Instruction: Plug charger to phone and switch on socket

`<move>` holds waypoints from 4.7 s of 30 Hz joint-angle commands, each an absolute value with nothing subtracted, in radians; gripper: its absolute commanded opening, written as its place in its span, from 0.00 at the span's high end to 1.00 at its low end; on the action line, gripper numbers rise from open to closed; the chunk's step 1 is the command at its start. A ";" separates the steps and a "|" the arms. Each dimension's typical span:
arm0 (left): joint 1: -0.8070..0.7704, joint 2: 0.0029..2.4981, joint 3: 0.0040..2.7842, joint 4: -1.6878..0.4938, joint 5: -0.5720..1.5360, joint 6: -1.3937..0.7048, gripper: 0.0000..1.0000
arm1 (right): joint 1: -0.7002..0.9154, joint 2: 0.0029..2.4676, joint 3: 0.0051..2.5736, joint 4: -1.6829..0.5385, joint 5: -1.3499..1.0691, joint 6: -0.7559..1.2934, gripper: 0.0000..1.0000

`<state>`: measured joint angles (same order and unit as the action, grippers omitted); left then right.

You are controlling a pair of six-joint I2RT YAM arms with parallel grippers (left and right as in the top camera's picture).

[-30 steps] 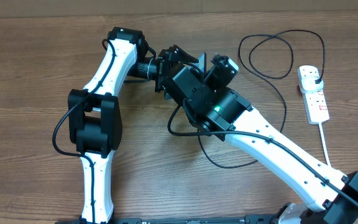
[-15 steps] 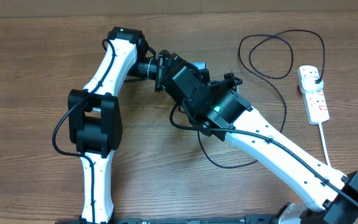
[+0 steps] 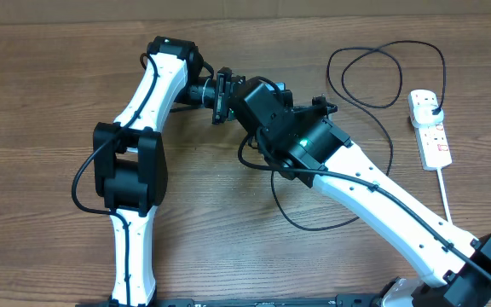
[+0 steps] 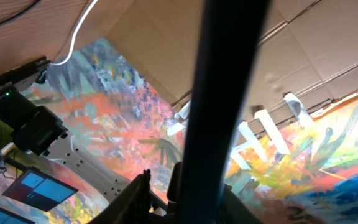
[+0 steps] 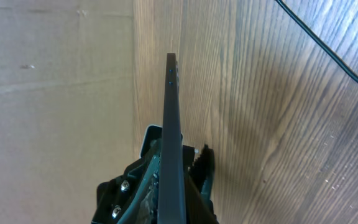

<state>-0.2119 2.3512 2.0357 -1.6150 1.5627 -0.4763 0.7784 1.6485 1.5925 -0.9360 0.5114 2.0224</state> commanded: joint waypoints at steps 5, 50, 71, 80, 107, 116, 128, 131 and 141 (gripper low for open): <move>-0.201 2.347 2.054 -1.611 1.580 -0.502 0.74 | 0.768 1.612 1.625 -0.894 0.495 2.162 0.96; -0.171 2.025 2.056 -1.241 0.253 -0.423 0.96 | 0.369 1.902 1.665 -1.159 -0.155 0.548 0.07; -0.171 2.025 2.037 -1.281 0.264 -0.397 0.96 | 0.327 2.120 1.642 -0.897 0.138 0.740 0.37; -0.171 2.025 2.037 -1.275 0.262 -0.397 0.96 | 0.327 2.184 1.642 -0.889 0.131 0.740 0.41; -0.185 2.025 2.037 -1.275 0.262 -0.397 0.96 | 0.327 2.241 1.642 -0.912 0.052 0.786 0.78; -0.189 2.025 2.037 -1.274 0.259 -0.397 0.96 | 0.327 2.242 1.642 -0.899 0.077 0.805 0.78; -0.193 2.025 2.037 -1.274 0.259 -0.397 0.95 | 0.327 2.242 1.642 -0.892 0.078 0.808 0.92; -0.193 2.025 2.037 -1.275 0.259 -0.397 0.96 | 0.327 2.242 1.642 -0.886 0.078 0.808 0.92; -0.193 2.025 2.037 -1.274 0.259 -0.397 0.96 | 0.327 2.242 1.642 -0.883 0.105 0.808 0.85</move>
<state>-0.1837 2.0254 2.0357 -1.2785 0.2531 -0.3904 0.3233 2.2089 1.6436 -0.8829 0.0845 0.8082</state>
